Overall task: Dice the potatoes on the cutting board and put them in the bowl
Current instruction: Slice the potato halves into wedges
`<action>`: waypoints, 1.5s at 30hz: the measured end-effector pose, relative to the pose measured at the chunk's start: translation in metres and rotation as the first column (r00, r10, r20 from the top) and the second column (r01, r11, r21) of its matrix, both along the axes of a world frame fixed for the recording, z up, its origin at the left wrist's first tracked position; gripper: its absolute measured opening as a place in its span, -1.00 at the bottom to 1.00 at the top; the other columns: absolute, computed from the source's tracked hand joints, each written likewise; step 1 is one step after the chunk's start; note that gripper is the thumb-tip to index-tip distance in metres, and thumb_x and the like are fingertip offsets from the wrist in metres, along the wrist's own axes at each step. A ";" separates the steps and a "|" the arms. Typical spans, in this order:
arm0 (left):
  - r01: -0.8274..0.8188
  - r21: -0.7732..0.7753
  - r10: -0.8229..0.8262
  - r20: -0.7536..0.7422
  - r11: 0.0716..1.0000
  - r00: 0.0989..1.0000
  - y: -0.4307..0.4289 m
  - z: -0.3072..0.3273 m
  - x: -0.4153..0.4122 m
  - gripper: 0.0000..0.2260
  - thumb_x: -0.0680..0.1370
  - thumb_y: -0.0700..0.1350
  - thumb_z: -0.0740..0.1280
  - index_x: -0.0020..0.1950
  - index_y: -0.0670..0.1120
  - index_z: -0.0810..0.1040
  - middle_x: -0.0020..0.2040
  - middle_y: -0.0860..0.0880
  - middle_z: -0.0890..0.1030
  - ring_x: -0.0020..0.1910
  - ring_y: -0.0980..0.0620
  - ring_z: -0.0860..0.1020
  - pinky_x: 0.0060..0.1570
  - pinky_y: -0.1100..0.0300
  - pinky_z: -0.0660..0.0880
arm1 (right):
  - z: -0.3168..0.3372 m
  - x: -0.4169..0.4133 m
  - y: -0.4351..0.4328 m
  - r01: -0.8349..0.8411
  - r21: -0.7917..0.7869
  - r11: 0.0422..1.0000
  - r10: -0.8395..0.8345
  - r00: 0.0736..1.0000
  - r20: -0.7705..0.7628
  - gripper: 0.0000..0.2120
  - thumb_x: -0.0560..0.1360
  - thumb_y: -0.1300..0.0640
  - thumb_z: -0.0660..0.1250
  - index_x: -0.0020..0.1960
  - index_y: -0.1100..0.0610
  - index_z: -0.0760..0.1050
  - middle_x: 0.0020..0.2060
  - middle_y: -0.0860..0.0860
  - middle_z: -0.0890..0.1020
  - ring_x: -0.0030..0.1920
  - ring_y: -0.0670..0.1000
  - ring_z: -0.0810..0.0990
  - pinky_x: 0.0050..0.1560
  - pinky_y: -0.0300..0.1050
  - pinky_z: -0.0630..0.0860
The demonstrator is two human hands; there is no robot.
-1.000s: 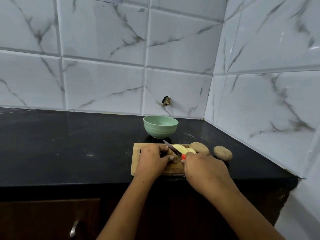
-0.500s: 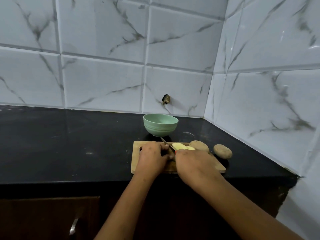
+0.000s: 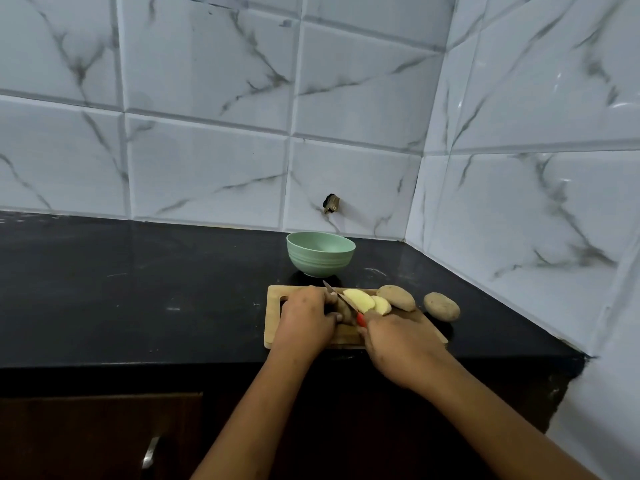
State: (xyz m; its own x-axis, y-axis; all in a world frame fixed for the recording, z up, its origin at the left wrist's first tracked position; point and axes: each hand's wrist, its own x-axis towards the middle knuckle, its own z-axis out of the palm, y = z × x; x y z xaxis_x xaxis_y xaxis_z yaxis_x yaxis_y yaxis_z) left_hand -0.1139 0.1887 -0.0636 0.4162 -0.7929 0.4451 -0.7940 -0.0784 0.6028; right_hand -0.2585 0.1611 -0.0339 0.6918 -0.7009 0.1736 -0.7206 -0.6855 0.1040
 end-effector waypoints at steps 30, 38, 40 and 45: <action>-0.024 -0.001 0.023 0.229 1.000 0.973 0.007 0.002 -0.007 -0.85 0.55 -0.04 0.31 0.08 0.05 0.62 0.11 0.09 0.60 0.06 0.11 0.52 0.02 0.26 0.41 | -0.001 -0.011 -0.010 -0.078 -0.062 0.995 0.084 0.992 0.096 -0.58 0.66 0.04 0.03 0.50 -0.19 0.16 0.07 0.02 0.57 0.01 0.05 0.55 -0.21 -0.10 0.41; -0.053 0.031 0.045 0.224 0.998 0.973 0.008 0.005 -0.010 -0.85 0.57 -0.07 0.28 0.07 0.02 0.62 0.01 0.05 0.62 -0.17 0.16 0.45 -0.19 0.31 0.34 | 0.000 -0.004 -0.005 -0.062 -0.061 0.996 0.066 0.995 0.074 -0.60 0.64 0.12 0.09 0.45 -0.10 0.28 0.10 0.04 0.56 0.00 0.06 0.54 -0.22 -0.11 0.31; -0.078 0.044 0.068 0.205 0.996 0.976 0.008 0.005 -0.010 -0.82 0.57 -0.07 0.27 0.10 -0.02 0.61 0.02 0.01 0.61 -0.09 0.09 0.51 -0.12 0.24 0.42 | 0.002 -0.010 -0.002 -0.085 -0.057 0.995 0.089 0.993 0.079 -0.62 0.64 0.11 0.09 0.44 -0.08 0.32 0.09 0.04 0.57 -0.06 0.03 0.51 -0.21 -0.10 0.35; -0.073 0.060 0.060 0.185 0.996 0.981 0.011 0.008 -0.011 -0.80 0.58 -0.08 0.26 0.14 -0.07 0.61 0.08 -0.03 0.59 0.03 0.03 0.52 0.01 0.20 0.42 | 0.004 -0.020 0.005 -0.069 0.022 0.997 0.067 0.994 0.081 -0.65 0.65 0.08 0.07 0.41 -0.05 0.36 0.14 0.07 0.55 0.06 0.08 0.52 -0.14 -0.08 0.41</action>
